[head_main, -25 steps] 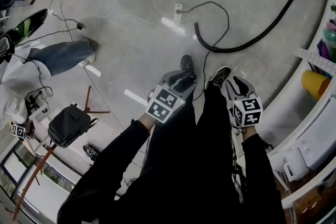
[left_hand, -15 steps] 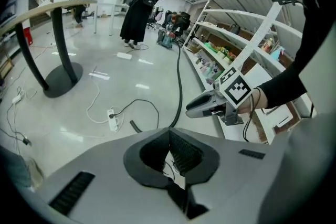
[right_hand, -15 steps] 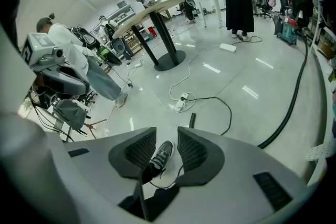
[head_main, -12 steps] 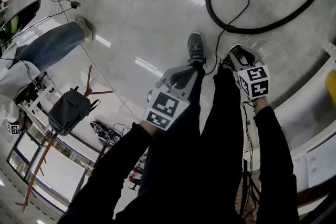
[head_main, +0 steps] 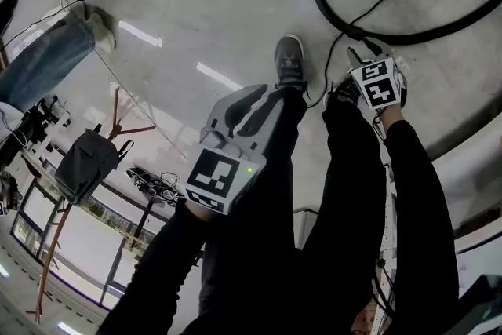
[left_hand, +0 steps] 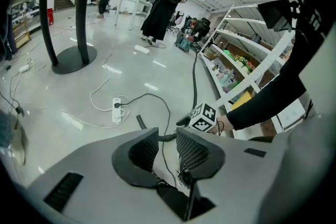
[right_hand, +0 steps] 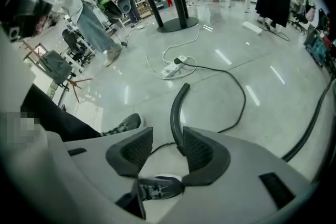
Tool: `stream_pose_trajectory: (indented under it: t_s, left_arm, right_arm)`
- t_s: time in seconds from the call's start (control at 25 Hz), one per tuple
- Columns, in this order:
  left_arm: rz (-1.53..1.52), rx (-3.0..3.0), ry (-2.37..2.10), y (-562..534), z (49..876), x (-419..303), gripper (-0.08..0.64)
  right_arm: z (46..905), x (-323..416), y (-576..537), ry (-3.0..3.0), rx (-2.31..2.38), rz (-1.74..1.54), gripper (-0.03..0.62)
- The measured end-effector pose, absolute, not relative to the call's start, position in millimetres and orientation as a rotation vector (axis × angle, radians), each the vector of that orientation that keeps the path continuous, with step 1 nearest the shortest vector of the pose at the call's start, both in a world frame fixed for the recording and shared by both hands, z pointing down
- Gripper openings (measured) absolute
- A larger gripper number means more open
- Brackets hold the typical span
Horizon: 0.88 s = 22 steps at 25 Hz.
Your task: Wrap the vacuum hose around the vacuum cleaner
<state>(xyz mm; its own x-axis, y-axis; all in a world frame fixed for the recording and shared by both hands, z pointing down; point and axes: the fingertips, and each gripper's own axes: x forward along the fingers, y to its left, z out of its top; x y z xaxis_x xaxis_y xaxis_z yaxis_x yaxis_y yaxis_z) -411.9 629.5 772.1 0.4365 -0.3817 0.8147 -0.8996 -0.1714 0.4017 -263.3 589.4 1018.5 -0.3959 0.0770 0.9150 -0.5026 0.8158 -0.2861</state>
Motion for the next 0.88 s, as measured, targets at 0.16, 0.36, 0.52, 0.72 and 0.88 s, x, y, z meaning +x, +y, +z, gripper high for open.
stream_pose_trajectory:
  t_s: [0.16,0.36,0.52,0.72,0.88]
  left_arm:
    - [0.668,1.689,-1.199,616.6,803.7,-454.7,0.104]
    - [0.71,1.594,-1.268,618.8,868.8,-510.6,0.107]
    - [0.739,1.584,-1.299,614.6,876.9,-523.6,0.107]
    - [0.771,1.626,-1.299,606.3,872.6,-523.8,0.107]
    - [0.783,1.647,-1.268,589.5,866.1,-510.5,0.107]
  right_arm:
    - [1092.4,-280.7,594.2,-1.856,0.18,0.539,0.187]
    - [1198.8,-296.6,604.3,-1.795,0.072,0.461,0.213]
    - [1227.8,-289.6,608.0,-1.757,0.038,0.421,0.222]
    - [1250.1,-283.1,621.1,-1.693,-0.023,0.358,0.222]
    - [1233.5,-287.9,614.5,-1.694,-0.031,0.371,0.176]
